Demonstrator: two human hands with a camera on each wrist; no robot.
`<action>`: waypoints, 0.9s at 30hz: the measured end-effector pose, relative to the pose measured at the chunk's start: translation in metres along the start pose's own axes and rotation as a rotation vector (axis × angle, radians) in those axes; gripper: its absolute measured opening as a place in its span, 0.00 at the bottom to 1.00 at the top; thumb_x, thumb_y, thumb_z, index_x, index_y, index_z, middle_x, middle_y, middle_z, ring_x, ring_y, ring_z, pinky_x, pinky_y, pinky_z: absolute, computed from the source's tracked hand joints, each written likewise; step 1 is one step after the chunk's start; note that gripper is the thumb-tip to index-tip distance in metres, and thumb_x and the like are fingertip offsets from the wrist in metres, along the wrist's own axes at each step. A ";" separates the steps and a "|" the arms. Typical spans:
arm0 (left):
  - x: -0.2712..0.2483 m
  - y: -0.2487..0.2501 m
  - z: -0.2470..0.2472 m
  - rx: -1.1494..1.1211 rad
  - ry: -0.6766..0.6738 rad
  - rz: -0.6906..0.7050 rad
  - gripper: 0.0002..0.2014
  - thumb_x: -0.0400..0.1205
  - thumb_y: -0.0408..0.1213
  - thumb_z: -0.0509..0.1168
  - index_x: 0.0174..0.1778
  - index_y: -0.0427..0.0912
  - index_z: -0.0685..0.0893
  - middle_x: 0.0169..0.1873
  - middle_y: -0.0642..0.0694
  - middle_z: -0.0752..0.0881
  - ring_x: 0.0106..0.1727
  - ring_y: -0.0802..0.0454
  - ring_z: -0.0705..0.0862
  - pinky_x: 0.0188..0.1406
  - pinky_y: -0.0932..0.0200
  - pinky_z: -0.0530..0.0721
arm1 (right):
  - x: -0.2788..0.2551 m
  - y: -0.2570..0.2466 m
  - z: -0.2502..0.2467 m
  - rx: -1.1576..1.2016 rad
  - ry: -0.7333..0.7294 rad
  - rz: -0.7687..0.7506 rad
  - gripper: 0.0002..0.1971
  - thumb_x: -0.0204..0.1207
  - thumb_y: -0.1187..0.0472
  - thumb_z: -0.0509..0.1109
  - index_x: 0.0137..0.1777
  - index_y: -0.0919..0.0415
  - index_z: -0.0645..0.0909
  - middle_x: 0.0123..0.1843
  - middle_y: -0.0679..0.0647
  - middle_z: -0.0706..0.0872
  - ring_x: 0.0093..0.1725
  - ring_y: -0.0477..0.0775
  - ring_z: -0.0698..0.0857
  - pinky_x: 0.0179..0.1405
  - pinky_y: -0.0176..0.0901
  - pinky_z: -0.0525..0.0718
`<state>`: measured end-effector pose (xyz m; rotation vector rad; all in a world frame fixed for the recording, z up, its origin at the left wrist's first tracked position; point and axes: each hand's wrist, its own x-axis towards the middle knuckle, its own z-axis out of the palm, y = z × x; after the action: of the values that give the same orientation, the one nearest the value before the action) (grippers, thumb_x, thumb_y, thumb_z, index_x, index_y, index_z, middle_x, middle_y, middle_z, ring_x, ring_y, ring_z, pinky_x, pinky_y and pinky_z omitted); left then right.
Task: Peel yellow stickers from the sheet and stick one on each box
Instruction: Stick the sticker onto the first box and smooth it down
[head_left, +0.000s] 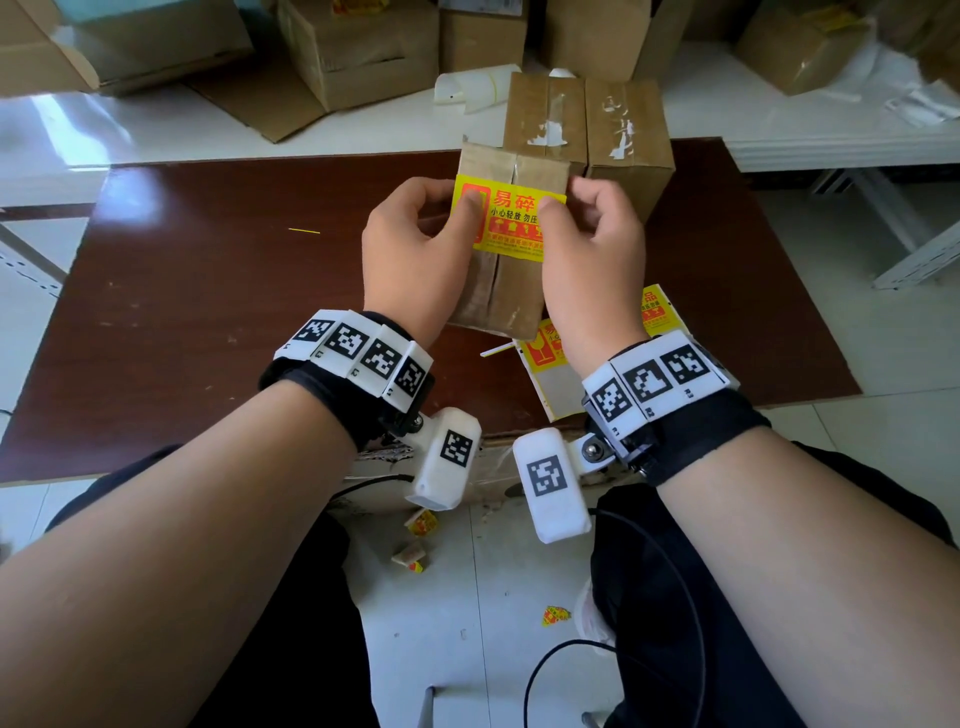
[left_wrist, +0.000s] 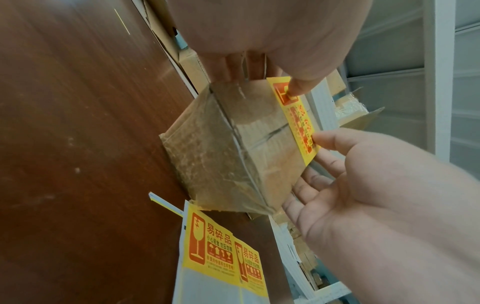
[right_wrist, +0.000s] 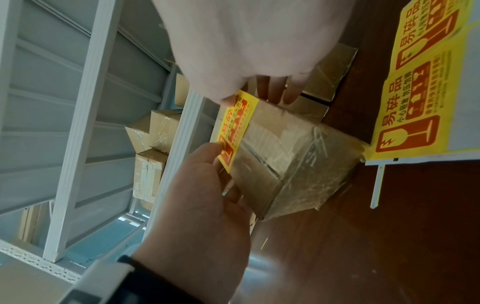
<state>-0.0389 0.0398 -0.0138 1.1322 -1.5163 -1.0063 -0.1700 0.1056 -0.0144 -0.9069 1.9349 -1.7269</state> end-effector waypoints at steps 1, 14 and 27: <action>0.000 0.000 0.000 -0.001 0.005 -0.003 0.07 0.86 0.43 0.73 0.54 0.44 0.93 0.43 0.56 0.94 0.45 0.64 0.92 0.48 0.66 0.88 | -0.001 0.000 0.000 0.000 0.004 -0.001 0.15 0.88 0.55 0.76 0.72 0.55 0.86 0.61 0.43 0.90 0.59 0.39 0.89 0.66 0.46 0.91; 0.000 -0.001 -0.002 0.050 0.007 -0.037 0.10 0.83 0.50 0.72 0.51 0.47 0.89 0.46 0.54 0.93 0.51 0.54 0.91 0.58 0.45 0.90 | -0.006 -0.007 0.003 -0.012 -0.001 -0.017 0.16 0.91 0.51 0.73 0.73 0.57 0.88 0.65 0.47 0.92 0.66 0.46 0.90 0.74 0.55 0.88; 0.000 -0.002 -0.001 0.074 -0.001 -0.036 0.14 0.80 0.54 0.76 0.52 0.49 0.88 0.47 0.56 0.93 0.53 0.57 0.91 0.58 0.51 0.90 | -0.005 -0.009 0.002 -0.016 -0.008 0.010 0.15 0.93 0.54 0.70 0.74 0.56 0.88 0.67 0.48 0.91 0.68 0.47 0.89 0.75 0.55 0.89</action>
<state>-0.0376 0.0395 -0.0158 1.2152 -1.5496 -0.9817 -0.1634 0.1079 -0.0069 -0.9077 1.9476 -1.7016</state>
